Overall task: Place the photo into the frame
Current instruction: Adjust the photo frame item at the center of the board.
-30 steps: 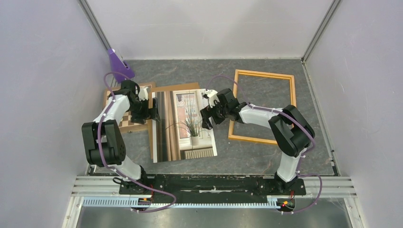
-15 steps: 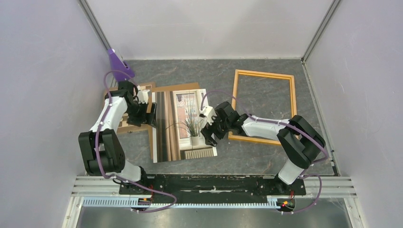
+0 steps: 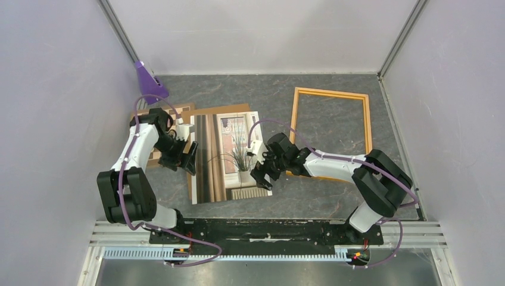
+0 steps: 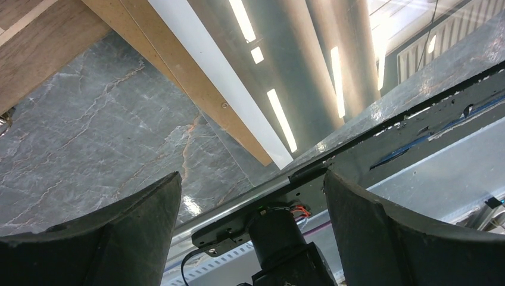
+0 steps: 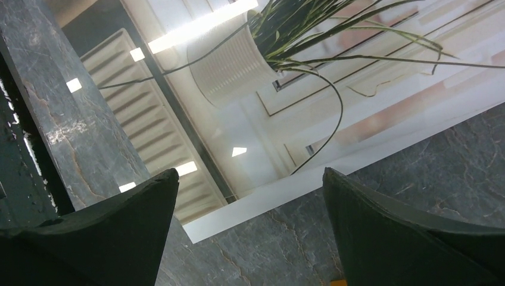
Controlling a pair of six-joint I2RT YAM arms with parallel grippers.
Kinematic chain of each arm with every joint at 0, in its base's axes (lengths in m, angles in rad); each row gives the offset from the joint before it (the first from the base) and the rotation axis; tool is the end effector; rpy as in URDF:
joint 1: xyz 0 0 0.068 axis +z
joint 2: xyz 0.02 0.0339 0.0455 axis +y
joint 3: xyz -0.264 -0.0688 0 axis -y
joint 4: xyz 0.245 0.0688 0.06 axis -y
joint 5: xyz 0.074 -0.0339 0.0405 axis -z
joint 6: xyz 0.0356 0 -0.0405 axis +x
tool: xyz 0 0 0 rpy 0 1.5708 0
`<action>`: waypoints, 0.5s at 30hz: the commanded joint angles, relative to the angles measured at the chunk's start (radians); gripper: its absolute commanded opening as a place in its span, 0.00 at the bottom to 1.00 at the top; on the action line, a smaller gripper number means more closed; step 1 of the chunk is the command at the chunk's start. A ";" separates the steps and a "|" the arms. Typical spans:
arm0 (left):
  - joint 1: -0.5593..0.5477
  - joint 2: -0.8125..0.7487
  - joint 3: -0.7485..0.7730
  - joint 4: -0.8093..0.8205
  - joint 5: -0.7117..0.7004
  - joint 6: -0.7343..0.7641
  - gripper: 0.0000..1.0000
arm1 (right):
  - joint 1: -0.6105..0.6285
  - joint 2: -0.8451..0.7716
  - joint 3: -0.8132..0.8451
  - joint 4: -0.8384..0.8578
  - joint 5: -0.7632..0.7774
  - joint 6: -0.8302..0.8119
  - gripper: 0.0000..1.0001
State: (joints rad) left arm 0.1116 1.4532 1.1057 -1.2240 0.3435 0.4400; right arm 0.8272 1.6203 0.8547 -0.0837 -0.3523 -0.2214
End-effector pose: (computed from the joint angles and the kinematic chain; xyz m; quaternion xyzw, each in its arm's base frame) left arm 0.2396 0.0148 0.2411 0.1610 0.9720 -0.1645 0.0462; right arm 0.2091 0.2455 0.1700 -0.5147 0.7665 0.2602 0.2828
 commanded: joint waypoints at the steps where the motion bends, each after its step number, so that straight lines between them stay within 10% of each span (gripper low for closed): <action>1: 0.006 -0.016 -0.005 -0.013 0.031 0.058 0.95 | 0.004 -0.028 -0.023 0.022 -0.025 -0.011 0.94; 15: 0.004 0.010 -0.033 0.008 0.034 0.086 0.95 | 0.028 -0.005 -0.049 0.029 -0.059 -0.012 0.94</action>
State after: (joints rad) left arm 0.1116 1.4574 1.0859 -1.2240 0.3450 0.4656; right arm 0.8410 1.6203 0.8013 -0.0841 -0.3859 -0.2222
